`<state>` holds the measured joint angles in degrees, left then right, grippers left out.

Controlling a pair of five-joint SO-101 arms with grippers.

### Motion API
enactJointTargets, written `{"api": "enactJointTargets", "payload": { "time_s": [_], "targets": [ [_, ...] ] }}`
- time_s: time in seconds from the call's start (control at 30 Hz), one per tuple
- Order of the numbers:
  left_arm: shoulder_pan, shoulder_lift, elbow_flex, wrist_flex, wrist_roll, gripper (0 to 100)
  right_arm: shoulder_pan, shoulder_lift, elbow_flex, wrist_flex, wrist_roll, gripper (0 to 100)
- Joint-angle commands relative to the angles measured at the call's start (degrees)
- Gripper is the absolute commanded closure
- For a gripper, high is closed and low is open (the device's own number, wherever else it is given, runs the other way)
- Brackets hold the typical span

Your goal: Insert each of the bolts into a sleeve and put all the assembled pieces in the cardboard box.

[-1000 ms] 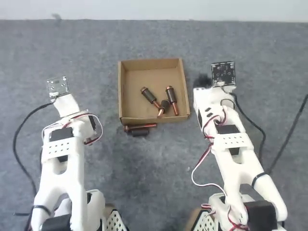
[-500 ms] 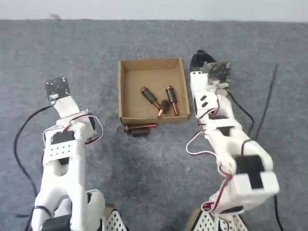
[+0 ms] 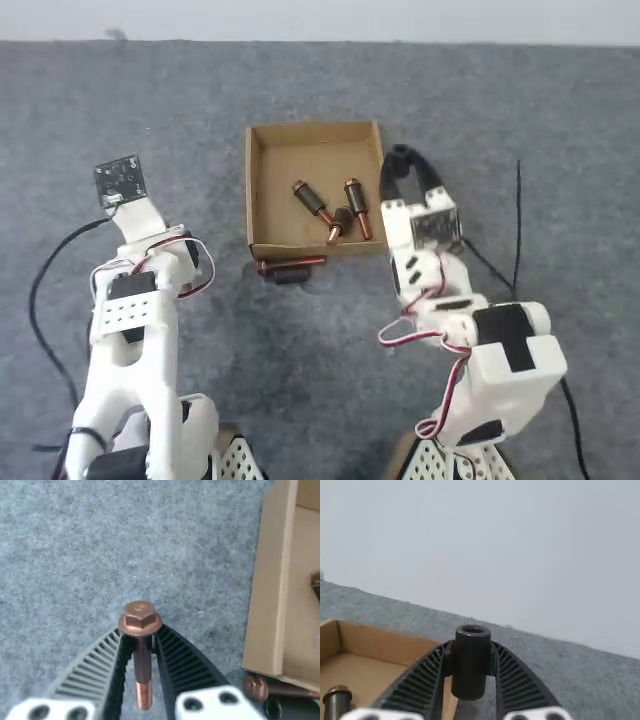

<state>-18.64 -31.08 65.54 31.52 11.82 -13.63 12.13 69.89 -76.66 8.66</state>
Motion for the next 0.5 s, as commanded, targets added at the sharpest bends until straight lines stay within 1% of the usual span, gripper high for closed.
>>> {"api": "enactJointTargets", "payload": {
  "time_s": [0.0,0.1,0.3,0.47],
  "targets": [
    [0.53,-2.64,-0.4,-1.76,0.62,99,-1.27,-1.01,4.92,-5.14,0.79,99.2],
    [0.53,-2.64,-0.4,-1.76,0.62,99,-4.53,-1.01,9.32,-8.22,0.79,99.2],
    [0.53,-2.64,-0.4,-1.76,0.62,99,-13.32,-1.1,16.97,-15.43,1.14,99.2],
    [0.53,-2.64,-0.4,-1.76,0.62,99,-17.45,-1.1,20.13,-16.13,0.97,99.2]
  ]
}}
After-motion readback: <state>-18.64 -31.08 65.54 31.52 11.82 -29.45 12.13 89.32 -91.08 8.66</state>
